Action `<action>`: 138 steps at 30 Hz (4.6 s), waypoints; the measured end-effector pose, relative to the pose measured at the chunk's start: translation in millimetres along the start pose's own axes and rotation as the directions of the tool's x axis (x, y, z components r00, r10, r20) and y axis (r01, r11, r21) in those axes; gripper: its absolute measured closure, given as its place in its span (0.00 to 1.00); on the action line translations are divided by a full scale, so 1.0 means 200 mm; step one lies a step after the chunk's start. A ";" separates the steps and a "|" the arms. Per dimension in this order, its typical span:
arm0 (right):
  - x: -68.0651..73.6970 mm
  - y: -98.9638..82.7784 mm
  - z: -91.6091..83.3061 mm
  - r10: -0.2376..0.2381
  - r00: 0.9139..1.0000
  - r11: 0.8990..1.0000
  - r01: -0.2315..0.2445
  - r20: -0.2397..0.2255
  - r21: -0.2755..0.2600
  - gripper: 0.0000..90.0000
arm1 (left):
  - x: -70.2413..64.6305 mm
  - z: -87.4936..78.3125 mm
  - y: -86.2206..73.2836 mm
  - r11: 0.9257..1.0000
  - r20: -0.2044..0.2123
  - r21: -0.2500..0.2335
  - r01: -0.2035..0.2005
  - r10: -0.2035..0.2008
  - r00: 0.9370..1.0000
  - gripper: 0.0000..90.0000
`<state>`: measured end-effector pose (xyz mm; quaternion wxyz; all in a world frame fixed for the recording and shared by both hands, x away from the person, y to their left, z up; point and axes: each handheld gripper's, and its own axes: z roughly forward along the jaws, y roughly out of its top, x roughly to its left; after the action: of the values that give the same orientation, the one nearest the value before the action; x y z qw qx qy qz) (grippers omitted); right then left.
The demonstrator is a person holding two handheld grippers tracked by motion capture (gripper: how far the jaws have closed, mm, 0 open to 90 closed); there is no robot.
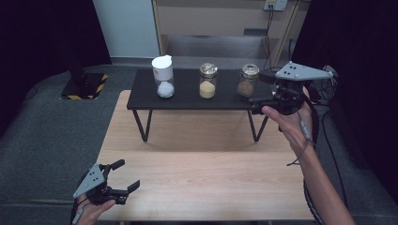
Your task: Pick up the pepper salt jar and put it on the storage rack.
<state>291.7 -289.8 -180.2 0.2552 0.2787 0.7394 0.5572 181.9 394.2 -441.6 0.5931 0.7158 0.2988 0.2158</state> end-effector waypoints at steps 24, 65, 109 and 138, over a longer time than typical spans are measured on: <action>0.13 -0.36 -0.20 0.005 0.994 1.000 -0.007 -0.108 -0.015 0.10 | 0.00 0.00 0.00 1.000 -0.002 0.000 -0.001 0.001 1.000 0.03; 0.25 -0.96 -0.40 0.058 0.998 0.997 -0.056 -0.035 0.062 0.09 | -0.01 -0.01 0.00 1.000 -0.008 -0.002 -0.003 0.003 1.000 0.03; 0.21 -1.23 -0.40 0.111 0.992 0.989 -0.115 0.052 0.091 0.10 | 0.00 0.00 -0.01 1.000 -0.002 -0.018 -0.001 0.001 1.000 0.03; 0.19 -1.24 -0.40 0.123 0.992 0.989 -0.125 0.035 0.081 0.10 | 0.01 0.00 -0.01 1.000 0.007 -0.025 -0.001 0.001 1.000 0.03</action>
<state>177.9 -373.6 -403.0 0.2193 0.3427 0.7392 0.5367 182.2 396.2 -444.2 0.6031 0.7091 0.2937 0.2173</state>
